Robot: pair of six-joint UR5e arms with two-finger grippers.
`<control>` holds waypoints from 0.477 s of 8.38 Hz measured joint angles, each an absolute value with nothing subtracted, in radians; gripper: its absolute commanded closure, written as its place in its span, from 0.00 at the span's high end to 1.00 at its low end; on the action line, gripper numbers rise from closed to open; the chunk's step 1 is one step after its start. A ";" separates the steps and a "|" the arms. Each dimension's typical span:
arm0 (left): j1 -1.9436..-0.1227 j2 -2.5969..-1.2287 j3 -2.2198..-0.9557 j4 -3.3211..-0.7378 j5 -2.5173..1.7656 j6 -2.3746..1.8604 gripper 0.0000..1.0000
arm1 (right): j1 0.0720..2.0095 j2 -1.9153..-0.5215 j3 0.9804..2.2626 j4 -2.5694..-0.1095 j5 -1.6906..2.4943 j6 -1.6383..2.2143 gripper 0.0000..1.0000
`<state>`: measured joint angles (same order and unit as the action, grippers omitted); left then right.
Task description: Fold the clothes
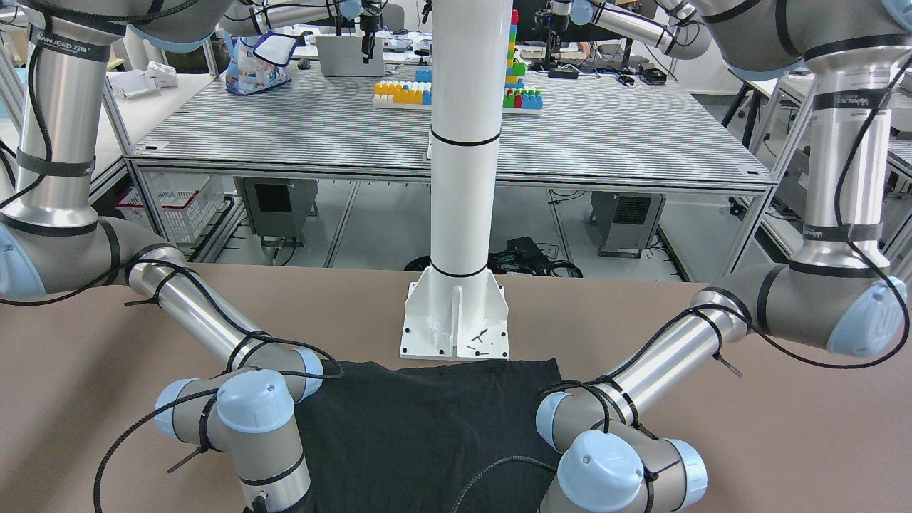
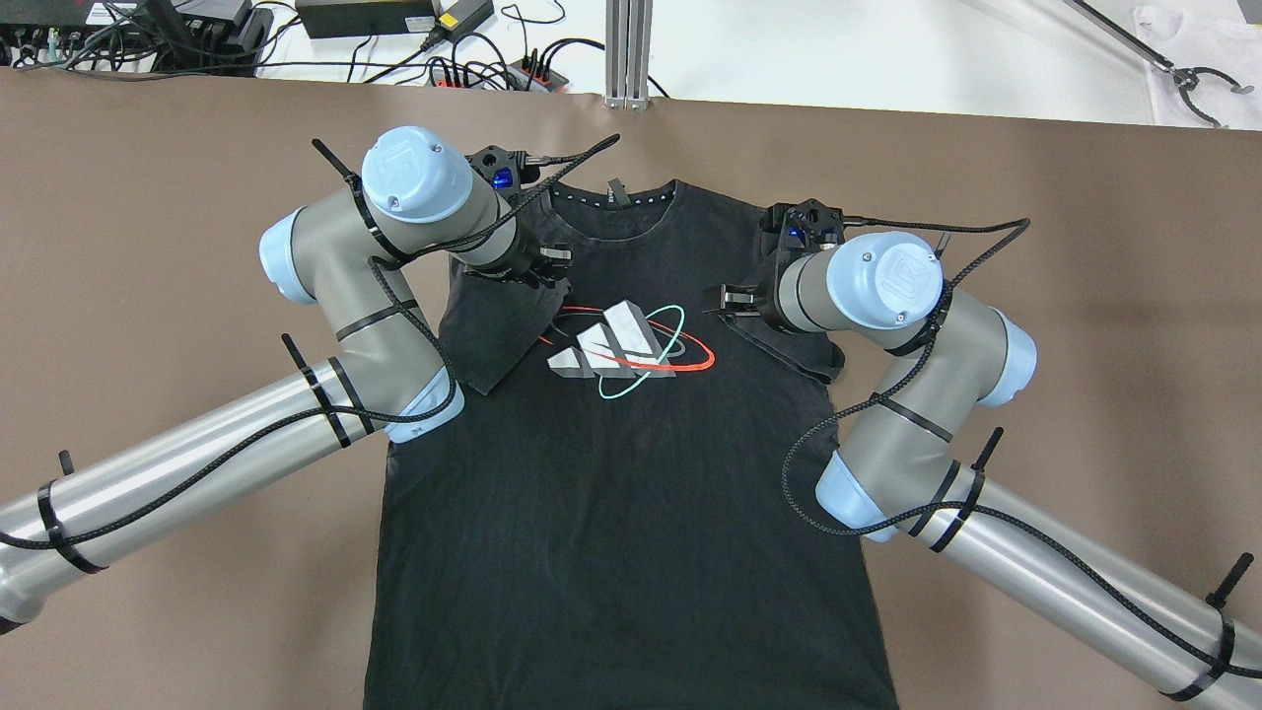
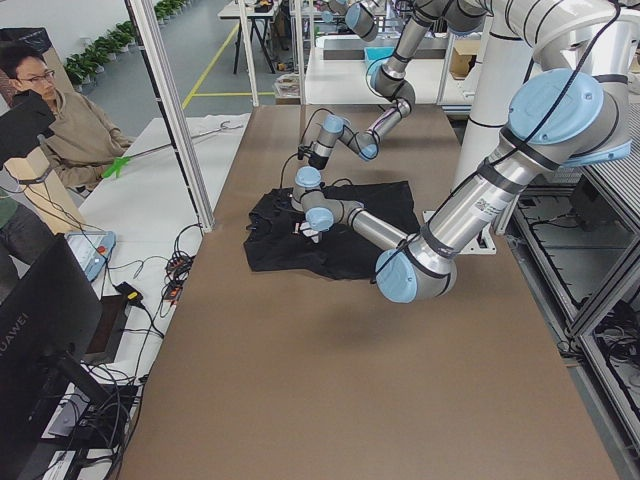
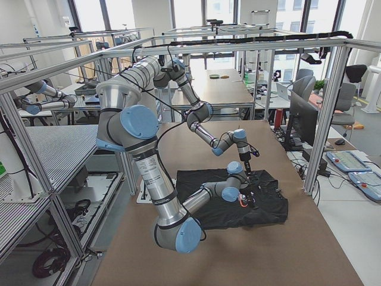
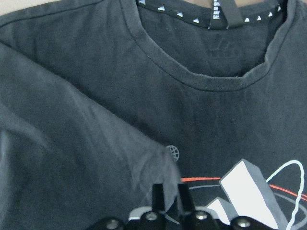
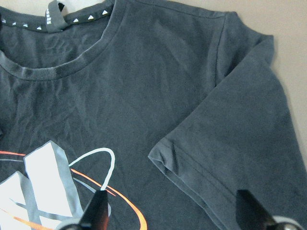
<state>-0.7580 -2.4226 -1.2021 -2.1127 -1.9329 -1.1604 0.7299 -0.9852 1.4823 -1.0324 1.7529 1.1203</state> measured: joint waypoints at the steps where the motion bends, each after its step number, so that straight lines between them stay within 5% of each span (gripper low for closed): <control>1: -0.755 -2.407 -1.242 -2.111 -1.920 -1.170 1.00 | 0.727 -0.987 1.499 -1.035 1.752 1.176 0.95; 4: -0.638 -2.172 -1.549 -2.099 -1.804 -1.259 1.00 | 0.635 -1.064 1.615 -1.078 1.715 1.489 0.94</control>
